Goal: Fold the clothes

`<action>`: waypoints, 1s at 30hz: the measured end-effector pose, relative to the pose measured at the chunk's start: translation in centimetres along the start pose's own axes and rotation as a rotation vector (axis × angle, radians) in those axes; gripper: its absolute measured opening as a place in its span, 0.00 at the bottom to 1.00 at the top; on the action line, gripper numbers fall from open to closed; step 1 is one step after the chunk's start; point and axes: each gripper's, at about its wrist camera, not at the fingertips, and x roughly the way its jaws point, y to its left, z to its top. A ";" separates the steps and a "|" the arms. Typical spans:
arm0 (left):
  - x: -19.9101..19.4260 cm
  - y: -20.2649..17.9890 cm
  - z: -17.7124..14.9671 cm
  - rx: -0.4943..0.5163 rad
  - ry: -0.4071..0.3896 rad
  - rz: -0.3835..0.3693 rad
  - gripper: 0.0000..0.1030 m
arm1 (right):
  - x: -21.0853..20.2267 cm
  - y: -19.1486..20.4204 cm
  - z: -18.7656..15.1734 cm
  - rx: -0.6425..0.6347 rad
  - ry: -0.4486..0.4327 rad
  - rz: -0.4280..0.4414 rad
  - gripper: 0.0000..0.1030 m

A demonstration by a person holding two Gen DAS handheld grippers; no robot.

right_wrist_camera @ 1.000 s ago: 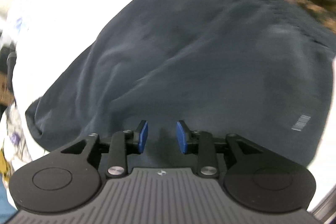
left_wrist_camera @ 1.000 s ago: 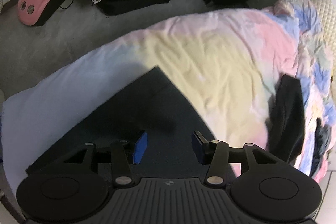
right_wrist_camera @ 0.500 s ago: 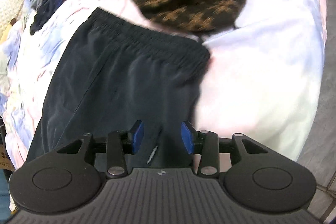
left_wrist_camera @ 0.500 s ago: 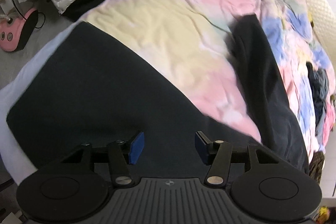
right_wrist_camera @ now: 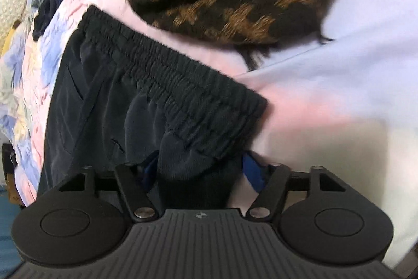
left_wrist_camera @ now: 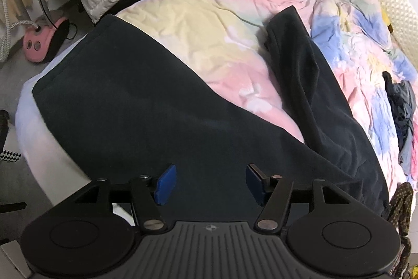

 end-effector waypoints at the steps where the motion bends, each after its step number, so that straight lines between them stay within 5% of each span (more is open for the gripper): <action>1: -0.3 -0.2 -0.3 0.004 -0.003 0.005 0.60 | 0.2 0.2 0.0 -0.015 -0.004 -0.012 0.48; 4: -1.0 -0.8 -1.1 0.014 -0.011 0.013 0.60 | -0.5 0.1 -0.3 -0.034 -0.031 -0.015 0.26; 10: -1.6 -1.7 -2.3 0.032 -0.008 0.021 0.60 | -4.0 0.2 -0.3 -0.064 -0.103 0.025 0.08; 23: -1.9 -3.6 -3.2 0.106 0.001 0.007 0.61 | -2.1 -2.2 -0.1 -0.113 -0.080 -0.047 0.12; 30: -1.8 -3.1 -2.7 0.115 0.004 0.010 0.66 | -4.6 -1.5 -0.4 -0.231 -0.063 -0.026 0.28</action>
